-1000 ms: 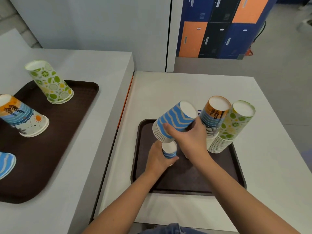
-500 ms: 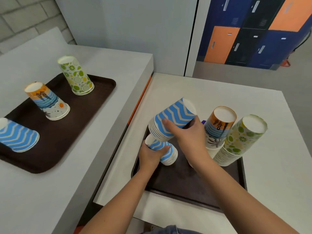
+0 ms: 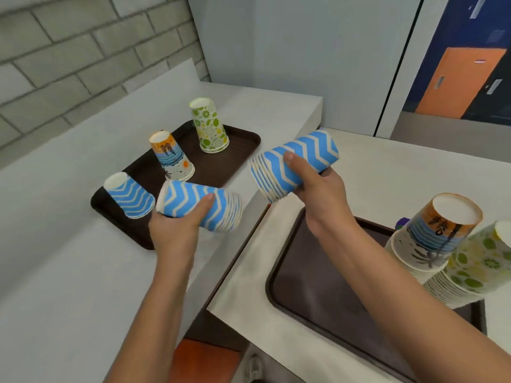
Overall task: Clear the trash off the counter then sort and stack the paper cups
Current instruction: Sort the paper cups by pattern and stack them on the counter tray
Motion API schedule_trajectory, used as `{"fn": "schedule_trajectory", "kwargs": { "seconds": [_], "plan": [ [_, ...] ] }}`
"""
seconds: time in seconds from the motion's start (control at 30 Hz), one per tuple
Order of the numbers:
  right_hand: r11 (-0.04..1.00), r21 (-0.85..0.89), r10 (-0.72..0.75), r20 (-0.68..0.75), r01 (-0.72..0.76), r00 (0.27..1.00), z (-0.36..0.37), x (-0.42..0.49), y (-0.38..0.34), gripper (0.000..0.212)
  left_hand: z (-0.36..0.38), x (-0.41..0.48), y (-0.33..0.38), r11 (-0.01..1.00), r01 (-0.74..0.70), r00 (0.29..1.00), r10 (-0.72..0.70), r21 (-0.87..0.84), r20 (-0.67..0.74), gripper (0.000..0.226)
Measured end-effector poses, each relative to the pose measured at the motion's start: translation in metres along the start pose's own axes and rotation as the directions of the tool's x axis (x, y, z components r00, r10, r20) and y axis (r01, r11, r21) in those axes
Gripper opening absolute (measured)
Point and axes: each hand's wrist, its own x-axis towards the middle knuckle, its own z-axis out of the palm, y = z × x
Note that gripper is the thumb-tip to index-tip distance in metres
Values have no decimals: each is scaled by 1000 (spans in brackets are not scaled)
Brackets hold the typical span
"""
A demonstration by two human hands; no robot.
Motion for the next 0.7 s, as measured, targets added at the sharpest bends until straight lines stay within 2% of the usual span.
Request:
{"fn": "schedule_trajectory", "kwargs": {
  "seconds": [0.07, 0.13, 0.23, 0.4, 0.53, 0.7],
  "plan": [
    [1000, 17, 18, 25, -18, 1000, 21, 8, 2, 38, -27, 25, 29, 986, -161, 983, 165, 54, -80, 50],
    [999, 12, 29, 68, -29, 997, 44, 15, 5, 33, -52, 53, 53, 952, -278, 940, 297, 127, -166, 68],
    [999, -18, 44, 133, -42, 990, 82, 25, 14, 35, -77, 91, 76, 906, -342, 896, 394, 248, -206, 76],
    [998, -66, 34, 208, -21, 977, 151, 42, 35, 31, -90, 140, 61, 854, -275, 926, 359, 442, -117, 68],
    [992, -108, -30, 288, 64, 957, 203, 53, 51, 25, -100, 168, 35, 832, -249, 940, 330, 497, -83, 66],
    [942, -269, -102, 337, 200, 936, 260, 64, 77, 51, -105, 184, -1, 858, -158, 981, 192, 488, -21, 69]
  ]
}}
